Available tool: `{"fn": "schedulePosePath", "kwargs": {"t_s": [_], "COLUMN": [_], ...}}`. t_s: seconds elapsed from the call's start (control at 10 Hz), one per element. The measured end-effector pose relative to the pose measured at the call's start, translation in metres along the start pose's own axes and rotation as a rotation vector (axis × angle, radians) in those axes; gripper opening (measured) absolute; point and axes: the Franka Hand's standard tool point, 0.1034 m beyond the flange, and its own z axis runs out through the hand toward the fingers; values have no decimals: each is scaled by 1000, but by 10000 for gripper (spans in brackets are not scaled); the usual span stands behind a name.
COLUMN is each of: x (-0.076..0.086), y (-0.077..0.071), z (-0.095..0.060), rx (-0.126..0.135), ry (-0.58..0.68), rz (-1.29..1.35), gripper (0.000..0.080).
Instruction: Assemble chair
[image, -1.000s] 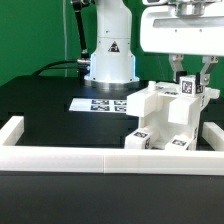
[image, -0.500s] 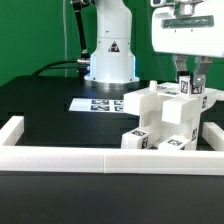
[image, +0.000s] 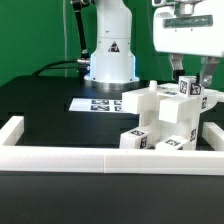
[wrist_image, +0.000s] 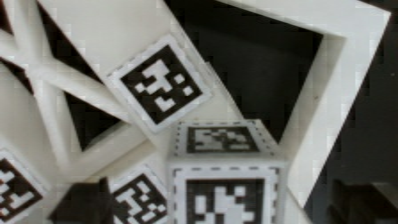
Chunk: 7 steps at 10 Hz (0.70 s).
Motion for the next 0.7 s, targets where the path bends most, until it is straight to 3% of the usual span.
{"fn": "schedulePosePath", "kwargs": {"t_s": [0.7], "x": [-4], "y": [-7], "z": [-1], "rx": [11], "ry": [45], "rz": [-645], "gripper": [648]}}
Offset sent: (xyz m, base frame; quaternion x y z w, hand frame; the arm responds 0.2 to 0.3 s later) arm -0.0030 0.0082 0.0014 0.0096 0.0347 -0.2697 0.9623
